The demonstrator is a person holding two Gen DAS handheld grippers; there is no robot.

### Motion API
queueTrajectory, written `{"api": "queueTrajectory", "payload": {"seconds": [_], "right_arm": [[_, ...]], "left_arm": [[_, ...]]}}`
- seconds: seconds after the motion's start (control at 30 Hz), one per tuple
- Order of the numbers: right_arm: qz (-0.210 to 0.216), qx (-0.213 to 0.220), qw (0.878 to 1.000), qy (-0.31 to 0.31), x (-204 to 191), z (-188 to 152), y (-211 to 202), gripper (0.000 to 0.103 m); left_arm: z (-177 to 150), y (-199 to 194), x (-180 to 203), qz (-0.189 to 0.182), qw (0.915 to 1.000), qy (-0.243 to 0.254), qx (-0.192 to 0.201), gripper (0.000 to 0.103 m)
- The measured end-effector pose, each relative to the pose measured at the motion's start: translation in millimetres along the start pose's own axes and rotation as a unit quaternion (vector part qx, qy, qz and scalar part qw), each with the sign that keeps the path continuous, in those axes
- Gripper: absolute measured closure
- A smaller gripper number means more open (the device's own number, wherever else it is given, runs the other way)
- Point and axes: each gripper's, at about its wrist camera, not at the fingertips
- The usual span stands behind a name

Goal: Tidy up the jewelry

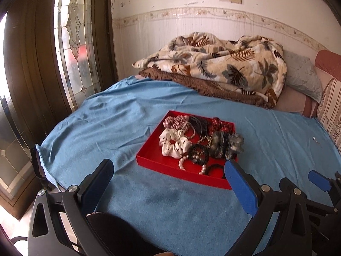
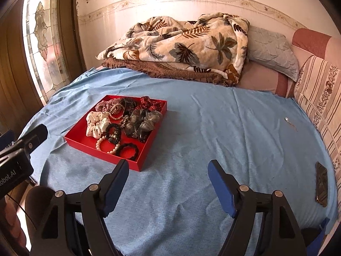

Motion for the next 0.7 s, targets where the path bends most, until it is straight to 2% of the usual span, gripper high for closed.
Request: {"api": "queueTrajectory", "payload": {"seconds": [0.7], "right_arm": [[-0.005, -0.016, 1.0, 0.001, 0, -1, 13, 0.02]], "left_arm": [[-8, 20, 9, -0.005, 0.9991, 0.014, -0.04, 0.0]]}}
Point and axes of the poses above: each gripper's, at about its wrist camera, not at the fingertips, and y roughly the way its jaws point, x to its right, z to its top, and after that the axes turned 6 degrees about -x, right-handed
